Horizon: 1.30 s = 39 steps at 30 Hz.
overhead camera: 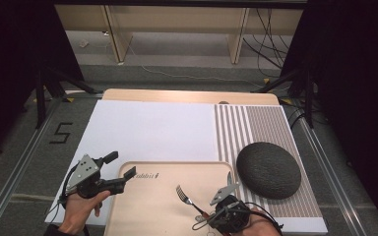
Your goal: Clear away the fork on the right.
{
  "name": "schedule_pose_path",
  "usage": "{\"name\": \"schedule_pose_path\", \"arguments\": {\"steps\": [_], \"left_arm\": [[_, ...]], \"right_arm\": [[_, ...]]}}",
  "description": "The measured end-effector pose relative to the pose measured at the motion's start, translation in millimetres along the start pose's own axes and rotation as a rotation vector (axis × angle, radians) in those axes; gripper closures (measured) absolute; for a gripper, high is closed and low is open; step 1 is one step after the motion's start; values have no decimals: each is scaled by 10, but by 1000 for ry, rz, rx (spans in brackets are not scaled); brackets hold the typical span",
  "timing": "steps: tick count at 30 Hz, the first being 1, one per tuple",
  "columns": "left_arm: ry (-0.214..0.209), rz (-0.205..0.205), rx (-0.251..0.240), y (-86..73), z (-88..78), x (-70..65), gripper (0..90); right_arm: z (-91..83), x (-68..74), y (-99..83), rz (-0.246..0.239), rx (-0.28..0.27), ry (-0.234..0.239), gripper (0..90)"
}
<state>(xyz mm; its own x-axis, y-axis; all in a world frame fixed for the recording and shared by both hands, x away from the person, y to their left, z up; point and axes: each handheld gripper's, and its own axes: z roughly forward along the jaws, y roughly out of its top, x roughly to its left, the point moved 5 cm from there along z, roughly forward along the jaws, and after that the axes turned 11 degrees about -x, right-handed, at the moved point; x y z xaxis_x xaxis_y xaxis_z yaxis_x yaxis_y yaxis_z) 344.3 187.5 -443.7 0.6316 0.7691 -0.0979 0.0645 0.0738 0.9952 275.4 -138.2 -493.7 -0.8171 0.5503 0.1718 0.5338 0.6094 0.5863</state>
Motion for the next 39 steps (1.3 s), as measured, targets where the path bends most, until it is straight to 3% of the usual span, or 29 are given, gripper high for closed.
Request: {"name": "schedule_pose_path", "arguments": {"steps": [6,8,18,23,27,30,34,39], "left_arm": [[8,3,9,2,-10,7,173],[7,1,10,0,-8,2,173],[0,-1,1,-1,0,0,173],[4,1,9,-2,-5,0,173],[5,1,10,-2,-7,0,173],[-1,-1,-1,-1,0,-1,173],[5,2,9,-2,-6,-1,173],[4,2,4,-1,-3,0,173]], "right_arm": [[63,-20,-8,22,24,-18,768],[81,-27,-10,5,24,-26,767],[132,-14,-21,19,61,-36,751],[100,17,23,23,53,-17,539],[76,58,87,60,5,60,368],[53,88,141,69,-39,102,302],[73,161,185,43,-57,144,280],[152,208,221,15,-33,109,388]]}}
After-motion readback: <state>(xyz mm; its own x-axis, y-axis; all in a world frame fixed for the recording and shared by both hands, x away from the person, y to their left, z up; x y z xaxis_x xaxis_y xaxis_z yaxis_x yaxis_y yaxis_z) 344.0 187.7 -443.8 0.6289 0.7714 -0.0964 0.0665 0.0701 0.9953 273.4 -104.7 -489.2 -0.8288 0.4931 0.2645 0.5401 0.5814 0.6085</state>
